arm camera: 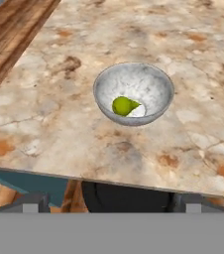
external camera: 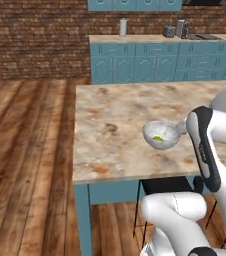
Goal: Retrieve the pear and peach from the fridge and place them into the bowl on the dining table.
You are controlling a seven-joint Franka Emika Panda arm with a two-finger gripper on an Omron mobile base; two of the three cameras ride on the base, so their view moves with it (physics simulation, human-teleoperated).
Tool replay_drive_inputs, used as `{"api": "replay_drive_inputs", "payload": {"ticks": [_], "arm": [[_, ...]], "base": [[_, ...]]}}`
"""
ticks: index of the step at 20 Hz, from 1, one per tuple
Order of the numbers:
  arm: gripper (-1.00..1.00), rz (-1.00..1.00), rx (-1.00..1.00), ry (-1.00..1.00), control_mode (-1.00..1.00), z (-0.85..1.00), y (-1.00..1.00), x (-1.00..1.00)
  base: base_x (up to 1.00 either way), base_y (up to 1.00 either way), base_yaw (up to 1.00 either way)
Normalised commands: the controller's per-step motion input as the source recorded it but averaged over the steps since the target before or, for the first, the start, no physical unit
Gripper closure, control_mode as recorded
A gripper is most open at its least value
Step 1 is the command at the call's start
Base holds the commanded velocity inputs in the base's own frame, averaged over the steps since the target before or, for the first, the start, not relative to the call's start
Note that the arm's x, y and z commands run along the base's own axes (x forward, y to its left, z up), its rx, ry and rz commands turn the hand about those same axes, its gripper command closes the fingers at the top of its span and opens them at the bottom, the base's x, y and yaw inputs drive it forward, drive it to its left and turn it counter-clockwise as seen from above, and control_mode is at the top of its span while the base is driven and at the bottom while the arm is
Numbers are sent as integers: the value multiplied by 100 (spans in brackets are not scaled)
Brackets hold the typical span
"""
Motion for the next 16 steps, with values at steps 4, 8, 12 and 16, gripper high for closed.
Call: {"api": "replay_drive_inputs", "payload": {"ticks": [4,8,12,16], "arm": [[-100,0,0,0,100,0,0,0],[-100,0,0,0,100,0,0,0],[-100,0,0,0,100,0,0,0],[-100,0,0,0,100,0,0,0]], "base": [[-49,28,26],[-23,53,38],[0,75,64],[0,84,72]]}}
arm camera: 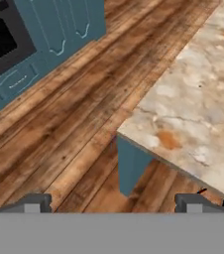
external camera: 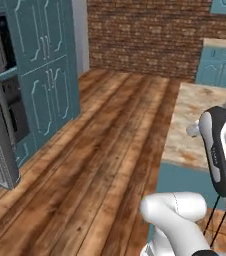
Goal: Retrieve the pear and peach from the fridge and place them into the bowl on the dining table.
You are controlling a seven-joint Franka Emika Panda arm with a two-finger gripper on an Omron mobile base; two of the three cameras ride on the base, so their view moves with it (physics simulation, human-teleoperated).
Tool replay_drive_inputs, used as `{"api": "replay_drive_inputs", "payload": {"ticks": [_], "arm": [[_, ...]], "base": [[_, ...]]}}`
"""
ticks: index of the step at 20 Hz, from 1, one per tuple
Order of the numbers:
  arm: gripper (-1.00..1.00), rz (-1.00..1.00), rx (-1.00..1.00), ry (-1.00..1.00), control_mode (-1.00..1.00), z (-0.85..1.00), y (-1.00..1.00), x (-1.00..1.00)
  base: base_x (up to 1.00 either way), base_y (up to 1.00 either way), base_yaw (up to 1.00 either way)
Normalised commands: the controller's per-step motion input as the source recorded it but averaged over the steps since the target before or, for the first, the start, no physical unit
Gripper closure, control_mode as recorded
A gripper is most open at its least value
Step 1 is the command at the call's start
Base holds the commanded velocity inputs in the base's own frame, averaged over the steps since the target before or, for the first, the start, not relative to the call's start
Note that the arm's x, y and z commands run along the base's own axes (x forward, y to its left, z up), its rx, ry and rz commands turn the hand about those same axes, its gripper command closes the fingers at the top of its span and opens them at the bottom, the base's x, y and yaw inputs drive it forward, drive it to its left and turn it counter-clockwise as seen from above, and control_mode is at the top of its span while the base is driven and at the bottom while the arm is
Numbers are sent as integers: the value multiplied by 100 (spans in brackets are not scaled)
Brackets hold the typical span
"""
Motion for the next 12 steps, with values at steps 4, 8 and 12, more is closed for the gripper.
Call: {"api": "replay_drive_inputs", "payload": {"ticks": [4,8,12], "arm": [[-100,0,0,0,100,0,0,0],[-100,0,0,0,100,0,0,0],[-100,0,0,0,100,0,0,0]], "base": [[0,84,71],[0,96,66],[4,100,55]]}}
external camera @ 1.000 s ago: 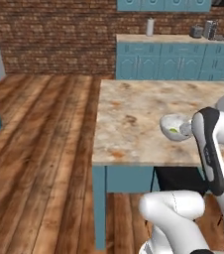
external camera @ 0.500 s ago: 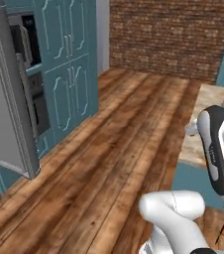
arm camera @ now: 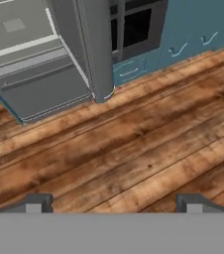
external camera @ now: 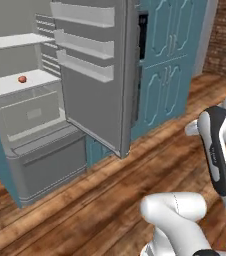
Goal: Retrieve the pear and peach from the fridge and place them into the bowl on the dining table.
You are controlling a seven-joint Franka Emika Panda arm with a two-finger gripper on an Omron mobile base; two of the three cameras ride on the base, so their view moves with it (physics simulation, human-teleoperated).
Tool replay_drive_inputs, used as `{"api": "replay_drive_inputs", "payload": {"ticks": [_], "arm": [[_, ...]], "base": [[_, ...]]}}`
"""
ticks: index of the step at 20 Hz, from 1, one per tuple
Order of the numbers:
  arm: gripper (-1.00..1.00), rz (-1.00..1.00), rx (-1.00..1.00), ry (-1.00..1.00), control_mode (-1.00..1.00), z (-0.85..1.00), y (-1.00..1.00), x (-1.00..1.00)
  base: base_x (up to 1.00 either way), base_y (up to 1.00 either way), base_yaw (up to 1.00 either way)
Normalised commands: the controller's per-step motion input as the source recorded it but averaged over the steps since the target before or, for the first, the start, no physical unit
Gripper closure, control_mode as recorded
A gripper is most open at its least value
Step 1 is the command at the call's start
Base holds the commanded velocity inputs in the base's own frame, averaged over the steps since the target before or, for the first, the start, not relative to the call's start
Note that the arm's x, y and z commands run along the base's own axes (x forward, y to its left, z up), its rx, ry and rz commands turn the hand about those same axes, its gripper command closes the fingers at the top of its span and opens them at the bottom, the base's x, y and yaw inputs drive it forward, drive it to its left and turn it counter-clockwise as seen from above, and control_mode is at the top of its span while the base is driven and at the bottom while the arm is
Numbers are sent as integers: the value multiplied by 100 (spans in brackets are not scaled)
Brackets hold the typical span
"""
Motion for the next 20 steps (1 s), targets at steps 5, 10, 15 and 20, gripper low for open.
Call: {"api": "replay_drive_inputs", "payload": {"ticks": [5,10,15,20], "arm": [[-100,0,0,0,100,0,0,0],[-100,0,0,0,100,0,0,0],[-100,0,0,0,100,0,0,0],[-100,0,0,0,100,0,0,0]], "base": [[41,98,40],[68,74,26],[74,31,12],[66,2,9]]}}
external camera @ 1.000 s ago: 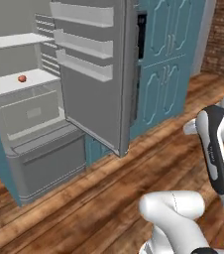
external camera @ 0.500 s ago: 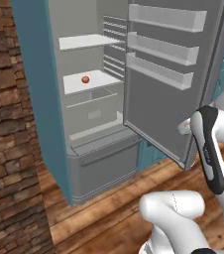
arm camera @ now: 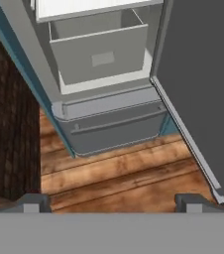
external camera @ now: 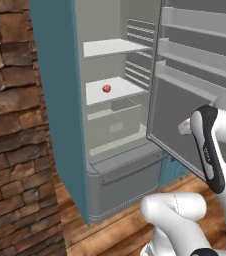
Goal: Retrieve the pear and peach from the fridge and place them into the bowl on the dining table.
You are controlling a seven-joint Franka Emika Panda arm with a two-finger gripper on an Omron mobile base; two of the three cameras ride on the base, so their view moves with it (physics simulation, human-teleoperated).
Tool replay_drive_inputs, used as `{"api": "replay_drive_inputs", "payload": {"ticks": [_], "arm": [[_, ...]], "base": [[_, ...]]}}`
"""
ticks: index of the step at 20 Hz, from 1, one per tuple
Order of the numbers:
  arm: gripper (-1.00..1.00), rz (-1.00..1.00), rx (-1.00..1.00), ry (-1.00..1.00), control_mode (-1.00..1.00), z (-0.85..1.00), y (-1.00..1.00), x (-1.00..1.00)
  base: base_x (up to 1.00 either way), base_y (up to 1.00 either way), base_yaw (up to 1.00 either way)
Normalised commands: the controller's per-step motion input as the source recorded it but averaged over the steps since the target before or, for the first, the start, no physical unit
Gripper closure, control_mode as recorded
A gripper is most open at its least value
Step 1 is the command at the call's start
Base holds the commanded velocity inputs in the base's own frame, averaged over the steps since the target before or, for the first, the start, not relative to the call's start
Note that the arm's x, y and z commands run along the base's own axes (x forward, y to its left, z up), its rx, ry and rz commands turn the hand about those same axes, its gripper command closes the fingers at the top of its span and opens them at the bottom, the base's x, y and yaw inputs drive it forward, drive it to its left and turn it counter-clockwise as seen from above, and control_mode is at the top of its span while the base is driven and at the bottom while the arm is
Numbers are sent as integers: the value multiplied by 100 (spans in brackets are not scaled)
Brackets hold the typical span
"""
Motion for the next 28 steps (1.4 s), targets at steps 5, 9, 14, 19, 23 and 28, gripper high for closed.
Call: {"api": "replay_drive_inputs", "payload": {"ticks": [5,9,14,19,23,28], "arm": [[-100,0,0,0,100,0,0,0],[-100,0,0,0,100,0,0,0],[-100,0,0,0,100,0,0,0],[-100,0,0,0,100,0,0,0],[-100,0,0,0,100,0,0,0],[-100,0,0,0,100,0,0,0]], "base": [[64,3,34],[30,-9,40],[7,-16,34],[1,-28,18],[1,-49,4],[11,-41,0]]}}
